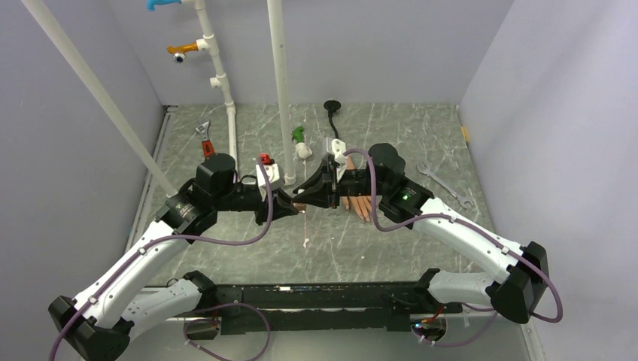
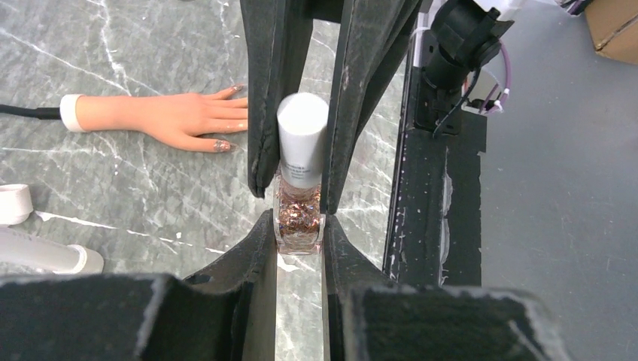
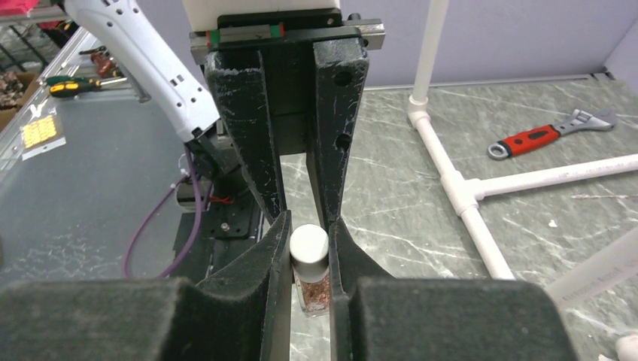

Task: Paint the nails
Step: Unscrew the nail polish bottle.

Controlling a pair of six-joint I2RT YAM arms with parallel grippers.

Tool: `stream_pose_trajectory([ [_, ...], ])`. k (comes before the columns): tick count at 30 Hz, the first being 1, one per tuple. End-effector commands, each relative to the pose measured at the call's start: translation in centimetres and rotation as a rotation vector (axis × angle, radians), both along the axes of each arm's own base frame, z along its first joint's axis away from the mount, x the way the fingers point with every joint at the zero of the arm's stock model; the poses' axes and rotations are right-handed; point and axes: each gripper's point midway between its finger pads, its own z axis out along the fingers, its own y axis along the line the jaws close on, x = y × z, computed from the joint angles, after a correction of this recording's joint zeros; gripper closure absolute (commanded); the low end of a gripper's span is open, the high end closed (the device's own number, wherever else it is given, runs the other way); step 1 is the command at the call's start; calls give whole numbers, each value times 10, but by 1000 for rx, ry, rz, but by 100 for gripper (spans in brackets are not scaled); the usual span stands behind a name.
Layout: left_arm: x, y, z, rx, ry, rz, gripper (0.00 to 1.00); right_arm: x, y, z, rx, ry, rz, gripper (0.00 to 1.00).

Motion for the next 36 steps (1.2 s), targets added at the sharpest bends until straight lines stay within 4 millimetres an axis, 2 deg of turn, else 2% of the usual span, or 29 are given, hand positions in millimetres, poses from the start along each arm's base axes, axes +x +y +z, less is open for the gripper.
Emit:
stream_pose_trajectory([
  [1, 15, 0, 18, -14, -72, 62, 100, 4, -5, 27, 63, -26, -52, 100],
  [8, 18, 0, 18, -13, -70, 70, 100, 6, -5, 28, 83, -18, -65, 100],
  [19, 20, 0, 15, -7, -65, 83, 100, 18, -3, 31, 93, 10, -132, 100],
  [26, 21, 1, 15, -5, -69, 90, 100, 21, -2, 43, 124, 13, -149, 100],
  [36, 24, 3, 16, -7, -74, 116, 100, 47, -15, 72, 142, -30, -327, 100],
])
